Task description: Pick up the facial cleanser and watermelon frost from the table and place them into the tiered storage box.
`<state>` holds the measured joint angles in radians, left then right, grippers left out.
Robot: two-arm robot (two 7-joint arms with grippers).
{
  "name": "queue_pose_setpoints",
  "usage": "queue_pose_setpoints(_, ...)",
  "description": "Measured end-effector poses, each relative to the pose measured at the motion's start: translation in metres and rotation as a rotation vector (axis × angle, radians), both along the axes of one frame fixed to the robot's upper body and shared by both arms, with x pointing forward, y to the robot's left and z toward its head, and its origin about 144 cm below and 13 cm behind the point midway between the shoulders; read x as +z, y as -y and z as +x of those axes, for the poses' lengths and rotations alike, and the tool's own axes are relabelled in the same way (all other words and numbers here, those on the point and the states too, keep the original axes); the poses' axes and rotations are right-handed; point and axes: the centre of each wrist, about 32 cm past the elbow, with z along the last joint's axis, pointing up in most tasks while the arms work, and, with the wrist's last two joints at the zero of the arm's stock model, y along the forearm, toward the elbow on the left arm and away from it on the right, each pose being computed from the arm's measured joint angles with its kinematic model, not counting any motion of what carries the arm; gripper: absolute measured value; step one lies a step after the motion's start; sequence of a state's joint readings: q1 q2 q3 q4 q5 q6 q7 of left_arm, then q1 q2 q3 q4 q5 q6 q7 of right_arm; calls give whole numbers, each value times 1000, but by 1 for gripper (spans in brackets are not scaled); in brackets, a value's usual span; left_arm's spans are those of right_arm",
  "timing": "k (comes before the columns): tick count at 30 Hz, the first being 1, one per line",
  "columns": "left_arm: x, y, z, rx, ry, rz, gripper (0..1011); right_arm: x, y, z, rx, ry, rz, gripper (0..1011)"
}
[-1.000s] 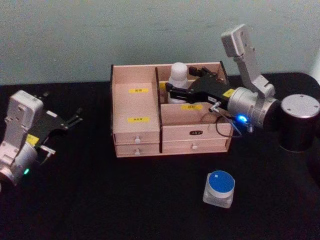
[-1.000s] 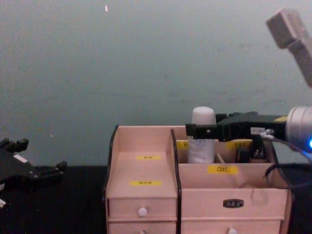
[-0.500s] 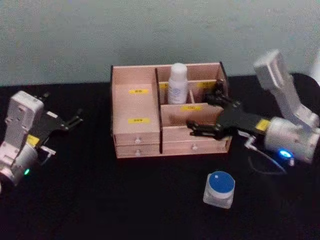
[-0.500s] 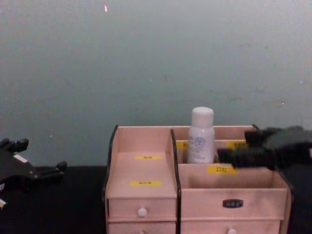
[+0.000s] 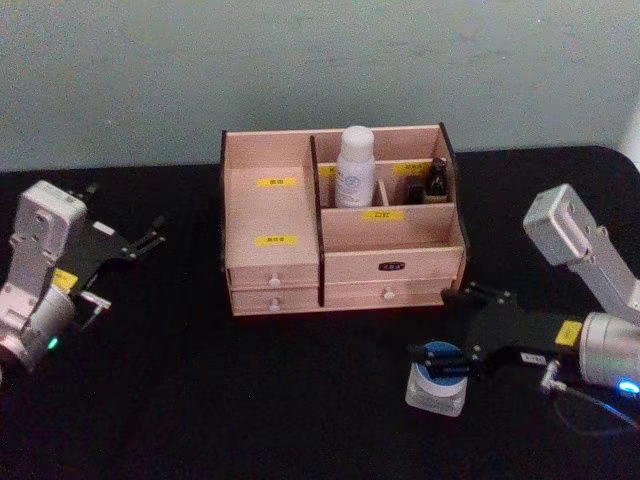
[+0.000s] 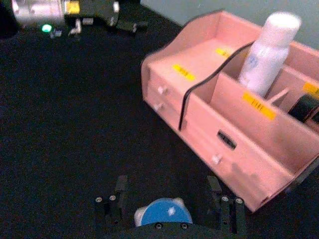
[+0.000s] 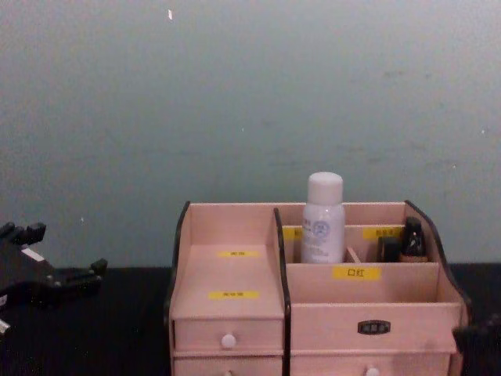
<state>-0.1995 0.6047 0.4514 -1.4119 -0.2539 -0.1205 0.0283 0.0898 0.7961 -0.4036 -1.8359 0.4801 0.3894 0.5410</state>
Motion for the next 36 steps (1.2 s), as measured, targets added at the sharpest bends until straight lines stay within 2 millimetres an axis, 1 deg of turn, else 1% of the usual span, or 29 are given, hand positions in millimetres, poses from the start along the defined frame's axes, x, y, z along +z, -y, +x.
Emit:
queue_pose_setpoints(5,0,0,0,0,0,0,1001,-2,4,-7,13,-38,-31,1000)
queue_pose_setpoints(13,0,0,0,0,0,0,1001,-4,6,-12,27,-52,-67,1000)
queue_pose_setpoints(24,0,0,0,0,0,0,1001,-8,4,-10,29,-30,-120,1000)
queue_pose_setpoints(36,0,0,0,0,0,0,1001,-19,3,-5,14,-50,-130,1000)
